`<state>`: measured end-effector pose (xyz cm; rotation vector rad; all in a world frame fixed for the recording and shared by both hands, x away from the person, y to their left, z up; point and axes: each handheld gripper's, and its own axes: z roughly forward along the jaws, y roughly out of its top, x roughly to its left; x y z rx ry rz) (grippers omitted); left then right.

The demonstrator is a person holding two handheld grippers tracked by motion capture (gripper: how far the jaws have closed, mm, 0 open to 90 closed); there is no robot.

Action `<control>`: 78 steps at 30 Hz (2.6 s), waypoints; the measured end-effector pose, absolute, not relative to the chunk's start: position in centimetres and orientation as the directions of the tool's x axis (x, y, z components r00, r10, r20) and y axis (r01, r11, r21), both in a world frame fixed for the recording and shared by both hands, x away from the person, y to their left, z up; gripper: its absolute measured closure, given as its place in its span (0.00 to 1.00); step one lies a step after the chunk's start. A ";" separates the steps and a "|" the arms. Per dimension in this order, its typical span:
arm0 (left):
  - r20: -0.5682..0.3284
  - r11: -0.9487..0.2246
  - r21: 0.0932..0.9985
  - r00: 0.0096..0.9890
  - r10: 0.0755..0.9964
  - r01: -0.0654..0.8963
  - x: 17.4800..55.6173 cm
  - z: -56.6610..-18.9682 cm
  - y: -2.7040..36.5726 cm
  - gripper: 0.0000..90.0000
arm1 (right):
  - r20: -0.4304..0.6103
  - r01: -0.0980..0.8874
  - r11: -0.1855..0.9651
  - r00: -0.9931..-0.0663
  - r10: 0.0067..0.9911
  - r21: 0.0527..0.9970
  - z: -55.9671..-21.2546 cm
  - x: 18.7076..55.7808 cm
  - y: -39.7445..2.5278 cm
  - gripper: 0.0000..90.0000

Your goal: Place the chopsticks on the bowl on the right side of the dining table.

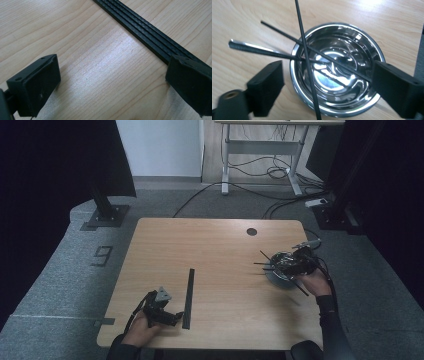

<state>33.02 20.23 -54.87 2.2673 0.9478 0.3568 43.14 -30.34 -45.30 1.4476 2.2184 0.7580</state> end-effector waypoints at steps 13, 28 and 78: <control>0.001 -0.530 0.656 0.702 0.713 0.537 33.0 -54.9 20.2 0.00 | -0.031 0.663 0.243 -0.315 0.949 0.708 -47.4 41.8 -31.3 0.00; 0.001 -0.529 0.657 0.701 0.713 0.537 33.0 -54.9 20.2 0.00 | -0.077 0.670 0.259 -0.289 0.954 0.696 -48.8 41.8 -31.4 0.01; 0.002 -0.529 0.657 0.700 0.714 0.537 33.0 -54.9 20.2 0.00 | -0.178 0.661 0.208 -0.113 0.978 0.722 -49.9 42.8 -35.3 0.09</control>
